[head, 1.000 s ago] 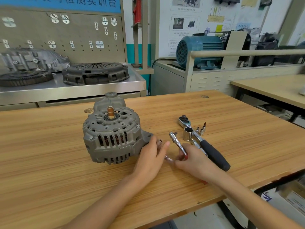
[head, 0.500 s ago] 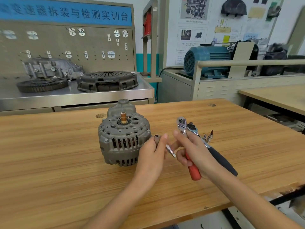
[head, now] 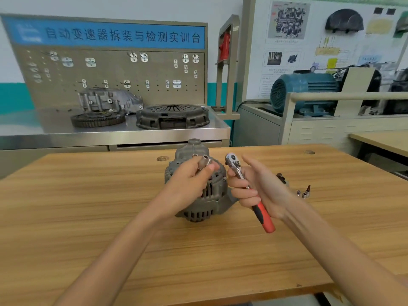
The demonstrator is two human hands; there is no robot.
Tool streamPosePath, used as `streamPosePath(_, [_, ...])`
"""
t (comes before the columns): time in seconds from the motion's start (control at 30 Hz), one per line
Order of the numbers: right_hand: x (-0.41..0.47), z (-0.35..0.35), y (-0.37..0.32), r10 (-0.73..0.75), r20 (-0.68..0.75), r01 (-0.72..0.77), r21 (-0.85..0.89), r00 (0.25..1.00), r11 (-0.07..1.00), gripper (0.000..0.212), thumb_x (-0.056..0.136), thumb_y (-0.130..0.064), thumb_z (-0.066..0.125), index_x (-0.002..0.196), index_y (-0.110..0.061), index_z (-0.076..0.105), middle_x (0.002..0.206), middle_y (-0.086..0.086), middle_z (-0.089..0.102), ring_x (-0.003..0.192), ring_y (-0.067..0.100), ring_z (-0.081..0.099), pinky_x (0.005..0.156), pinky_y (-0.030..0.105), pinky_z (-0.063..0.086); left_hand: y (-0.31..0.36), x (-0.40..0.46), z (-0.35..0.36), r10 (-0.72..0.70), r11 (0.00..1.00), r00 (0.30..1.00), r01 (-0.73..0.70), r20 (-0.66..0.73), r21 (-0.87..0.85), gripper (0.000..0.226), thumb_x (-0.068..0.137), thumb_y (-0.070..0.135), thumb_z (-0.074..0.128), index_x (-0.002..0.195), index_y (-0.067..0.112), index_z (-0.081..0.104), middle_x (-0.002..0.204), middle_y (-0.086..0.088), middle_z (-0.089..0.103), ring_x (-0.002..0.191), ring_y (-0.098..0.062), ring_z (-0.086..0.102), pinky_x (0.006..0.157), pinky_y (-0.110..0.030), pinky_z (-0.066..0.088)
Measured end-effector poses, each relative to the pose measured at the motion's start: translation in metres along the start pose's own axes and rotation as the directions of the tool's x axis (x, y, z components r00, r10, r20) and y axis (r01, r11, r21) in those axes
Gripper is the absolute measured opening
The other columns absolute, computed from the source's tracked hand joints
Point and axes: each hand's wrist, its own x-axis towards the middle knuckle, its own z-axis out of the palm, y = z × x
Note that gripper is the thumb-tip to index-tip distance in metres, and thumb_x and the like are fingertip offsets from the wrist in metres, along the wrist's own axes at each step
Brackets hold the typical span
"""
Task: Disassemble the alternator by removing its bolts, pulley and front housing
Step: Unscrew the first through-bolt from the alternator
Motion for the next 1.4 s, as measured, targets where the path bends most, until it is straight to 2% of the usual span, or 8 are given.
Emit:
streamPosePath(0.2, [0.016, 0.018, -0.005, 0.072, 0.062, -0.074, 0.038, 0.995, 0.997, 0.045, 0.088, -0.049, 0.042, 0.054, -0.02, 0.038, 0.041, -0.011, 0.027, 0.035, 0.003, 0.021, 0.03, 0.013, 0.019, 0.005, -0.003, -0.018, 0.106, 0.964, 0.994, -0.098, -0.016, 0.249, 0.024, 0.098, 0.012, 0.045, 0.106, -0.004, 0.06, 0.092, -0.024, 0.061, 0.076, -0.024, 0.051, 0.074, -0.037, 0.045])
streamPosePath(0.33, [0.02, 0.022, -0.007, 0.14, 0.173, -0.164, 0.133, 0.975, 0.977, 0.045, 0.086, -0.046, 0.043, 0.05, -0.019, 0.042, 0.042, -0.011, 0.02, 0.037, 0.004, 0.014, 0.03, 0.013, 0.017, 0.003, -0.001, -0.028, 0.185, 0.928, 0.983, -0.17, -0.013, 0.332, 0.025, 0.096, 0.017, 0.051, 0.077, 0.01, 0.066, 0.051, 0.012, 0.051, 0.047, -0.002, 0.043, 0.05, -0.017, 0.032])
streamPosePath(0.43, [0.023, 0.022, -0.007, 0.16, 0.232, -0.204, 0.181, 0.959, 0.962, 0.048, 0.087, -0.047, 0.042, 0.048, -0.019, 0.042, 0.045, -0.011, 0.016, 0.036, 0.003, 0.013, 0.03, 0.012, 0.015, 0.003, 0.002, -0.03, 0.204, 0.918, 0.979, -0.19, -0.002, 0.349, 0.029, 0.095, 0.019, 0.052, 0.069, 0.011, 0.063, 0.043, 0.021, 0.05, 0.043, 0.0, 0.04, 0.046, -0.012, 0.027])
streamPosePath(0.57, [0.027, 0.022, -0.012, 0.167, 0.295, -0.236, 0.218, 0.941, 0.947, 0.049, 0.088, -0.048, 0.041, 0.048, -0.018, 0.041, 0.044, -0.011, 0.016, 0.034, 0.003, 0.014, 0.03, 0.012, 0.016, 0.001, 0.006, -0.032, 0.237, 0.893, 0.971, -0.211, -0.015, 0.397, 0.034, 0.093, 0.025, 0.054, 0.059, 0.021, 0.054, 0.053, 0.008, 0.054, 0.044, -0.001, 0.04, 0.046, -0.014, 0.03])
streamPosePath(0.73, [0.032, 0.027, -0.015, 0.167, 0.268, -0.207, 0.128, 0.949, 0.97, 0.049, 0.087, -0.047, 0.043, 0.046, -0.02, 0.04, 0.044, -0.011, 0.017, 0.034, 0.003, 0.014, 0.028, 0.012, 0.018, 0.004, 0.011, -0.037, 0.299, 0.858, 0.954, -0.278, 0.02, 0.432, 0.037, 0.095, 0.023, 0.052, 0.058, 0.023, 0.044, 0.052, 0.024, 0.054, 0.047, 0.001, 0.045, 0.048, -0.012, 0.035])
streamPosePath(1.07, [0.042, 0.034, -0.018, 0.209, 0.324, -0.292, 0.235, 0.923, 0.927, 0.05, 0.091, -0.049, 0.038, 0.055, -0.016, 0.047, 0.045, -0.012, 0.02, 0.036, 0.002, 0.016, 0.032, 0.011, 0.017, 0.009, 0.023, -0.047, 0.427, 0.725, 0.9, -0.402, 0.093, 0.559, 0.038, 0.095, 0.012, 0.051, 0.063, 0.03, 0.041, 0.048, 0.014, 0.042, 0.049, 0.0, 0.042, 0.05, -0.012, 0.033])
streamPosePath(1.23, [0.041, 0.044, -0.026, 0.059, 0.021, -0.056, -0.108, 0.998, 0.993, 0.037, 0.094, -0.045, 0.034, 0.075, -0.014, 0.043, 0.049, -0.008, 0.031, 0.034, 0.004, 0.024, 0.03, 0.014, 0.021, 0.011, 0.019, -0.052, 0.291, 0.868, 0.953, -0.298, 0.079, 0.397, 0.029, 0.096, 0.017, 0.05, 0.068, 0.024, 0.055, 0.051, 0.019, 0.051, 0.046, 0.001, 0.04, 0.047, -0.012, 0.031])
streamPosePath(1.4, [0.034, 0.047, -0.026, -0.085, -0.091, 0.077, -0.094, 0.992, 0.993, 0.045, 0.09, -0.054, 0.041, 0.063, -0.018, 0.038, 0.042, -0.01, 0.025, 0.031, 0.003, 0.021, 0.029, 0.013, 0.014, 0.012, 0.013, -0.055, 0.137, 0.99, 0.991, -0.137, -0.003, -0.037, 0.019, 0.099, 0.017, 0.044, 0.108, 0.02, 0.061, 0.073, 0.006, 0.069, 0.053, -0.002, 0.046, 0.053, -0.017, 0.042])
